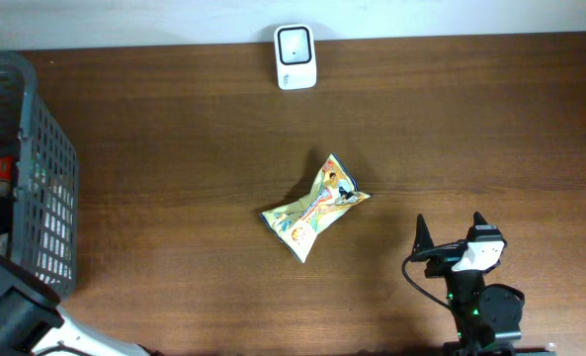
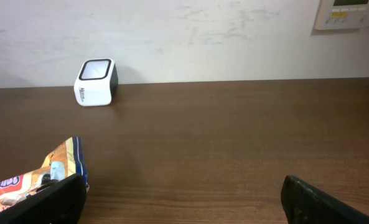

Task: Scan the item barcode
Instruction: 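Grasp the spaghetti package from the basket and place it beside the bag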

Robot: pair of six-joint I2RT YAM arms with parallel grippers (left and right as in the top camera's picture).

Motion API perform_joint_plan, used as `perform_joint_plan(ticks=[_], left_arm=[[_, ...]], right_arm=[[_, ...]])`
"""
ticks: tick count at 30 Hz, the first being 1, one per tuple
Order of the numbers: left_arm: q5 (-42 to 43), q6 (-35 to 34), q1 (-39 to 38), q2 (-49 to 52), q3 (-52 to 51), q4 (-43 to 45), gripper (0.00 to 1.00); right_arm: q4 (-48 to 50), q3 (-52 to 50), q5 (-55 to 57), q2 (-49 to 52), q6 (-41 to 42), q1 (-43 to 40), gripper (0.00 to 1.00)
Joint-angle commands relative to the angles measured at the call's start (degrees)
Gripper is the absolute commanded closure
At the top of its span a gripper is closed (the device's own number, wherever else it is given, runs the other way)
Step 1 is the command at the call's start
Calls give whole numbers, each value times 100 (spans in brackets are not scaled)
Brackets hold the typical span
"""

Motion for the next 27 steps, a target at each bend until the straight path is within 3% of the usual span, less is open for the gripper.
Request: perform_joint_plan(ticks=[1, 2, 3, 5, 6, 8, 11, 14, 19, 22, 24, 27], left_arm=[[-79, -35, 170, 520, 87, -26, 1], [-120, -35, 227, 638, 87, -52, 1], [-114, -37, 278, 695, 87, -107, 16], [-111, -39, 282, 680, 122, -107, 73], [-111, -39, 280, 664, 129, -109, 87], [-107, -127, 269, 490, 129, -160, 100], [343, -280, 236, -146, 214, -146, 100], [1646, -1008, 166, -1357, 651, -122, 100], [1716, -1716, -289, -2994, 914, 640, 100], [1685, -2203, -1185, -4085, 914, 1034, 100], [1646, -2218, -2328, -4627, 914, 350, 100], [979, -3357, -3816, -4389, 798, -1694, 100]], right_arm=[[-127, 22, 50, -28, 35, -37, 1], [-125, 22, 50, -28, 35, -37, 1], [-125, 22, 50, -28, 35, -37, 1], [-127, 22, 50, -28, 35, -37, 1], [-125, 22, 50, -28, 35, -37, 1], [-125, 22, 50, -28, 35, -37, 1], [-125, 22, 50, -28, 35, -37, 1], [-127, 22, 50, -28, 35, -37, 1], [-127, 22, 50, -28, 35, -37, 1], [-127, 22, 50, -28, 35, -37, 1], [-125, 22, 50, -28, 35, -37, 1], [-125, 22, 50, -28, 35, -37, 1]])
